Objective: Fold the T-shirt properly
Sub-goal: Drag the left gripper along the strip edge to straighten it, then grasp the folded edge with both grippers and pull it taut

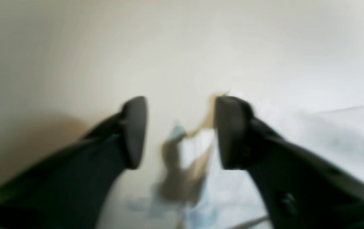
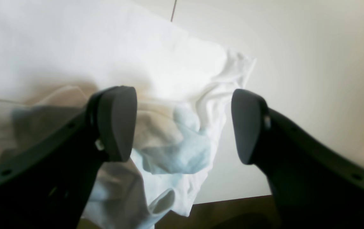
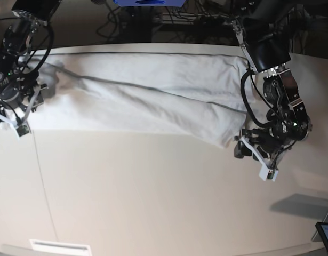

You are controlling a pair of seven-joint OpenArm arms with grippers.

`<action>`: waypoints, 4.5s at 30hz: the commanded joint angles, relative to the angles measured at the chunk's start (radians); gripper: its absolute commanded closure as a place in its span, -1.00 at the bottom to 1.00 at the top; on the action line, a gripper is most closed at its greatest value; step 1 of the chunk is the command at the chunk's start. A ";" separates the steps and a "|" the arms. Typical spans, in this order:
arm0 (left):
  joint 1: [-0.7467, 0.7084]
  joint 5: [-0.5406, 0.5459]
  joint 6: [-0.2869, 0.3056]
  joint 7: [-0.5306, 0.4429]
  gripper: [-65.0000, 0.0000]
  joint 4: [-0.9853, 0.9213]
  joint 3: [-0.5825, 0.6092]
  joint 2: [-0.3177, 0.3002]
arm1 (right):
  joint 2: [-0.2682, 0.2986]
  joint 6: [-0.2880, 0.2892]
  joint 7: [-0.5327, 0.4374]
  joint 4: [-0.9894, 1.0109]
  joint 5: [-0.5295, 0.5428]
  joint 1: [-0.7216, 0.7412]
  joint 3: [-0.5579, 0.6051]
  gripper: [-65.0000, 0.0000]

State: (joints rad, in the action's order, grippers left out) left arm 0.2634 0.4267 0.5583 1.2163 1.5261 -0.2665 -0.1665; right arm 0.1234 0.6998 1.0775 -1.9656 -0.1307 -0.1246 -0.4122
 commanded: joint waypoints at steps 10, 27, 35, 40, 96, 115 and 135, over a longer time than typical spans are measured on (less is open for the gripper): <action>0.098 0.130 0.006 -0.017 -0.17 -0.258 0.005 -0.005 | 0.012 -0.002 -0.013 -0.016 0.001 0.009 -0.011 -0.36; 0.098 0.128 0.006 -0.020 -0.16 -0.332 0.112 -0.003 | 0.011 -0.002 -0.012 -0.016 0.001 0.009 -0.004 -0.36; 0.099 0.130 0.006 -0.023 0.21 -0.336 0.117 0.018 | 0.011 -0.002 -0.007 -0.016 0.001 0.009 -0.009 -0.36; 0.099 0.130 0.006 -0.022 1.00 -0.332 0.117 0.015 | 0.011 -0.002 -0.006 -0.016 0.001 0.009 -0.006 -0.36; -0.376 0.133 0.010 0.180 0.71 0.452 0.237 -0.238 | -0.040 -0.002 -0.006 -0.007 0.001 0.033 -0.003 -0.36; -0.359 0.125 0.118 0.180 0.26 0.462 0.151 -0.143 | -0.051 -0.002 -0.013 -0.007 0.001 0.038 -0.009 -0.36; -0.596 0.091 0.115 -0.152 1.00 0.459 0.114 -0.147 | -0.083 -0.002 -0.145 -0.008 0.001 -0.056 -0.098 0.97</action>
State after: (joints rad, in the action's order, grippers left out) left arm -0.3412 0.5007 0.6712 1.0878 1.9690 -0.1497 -0.3050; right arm 0.0261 0.7055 0.9482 -1.9587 -0.1341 -0.1959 -0.5083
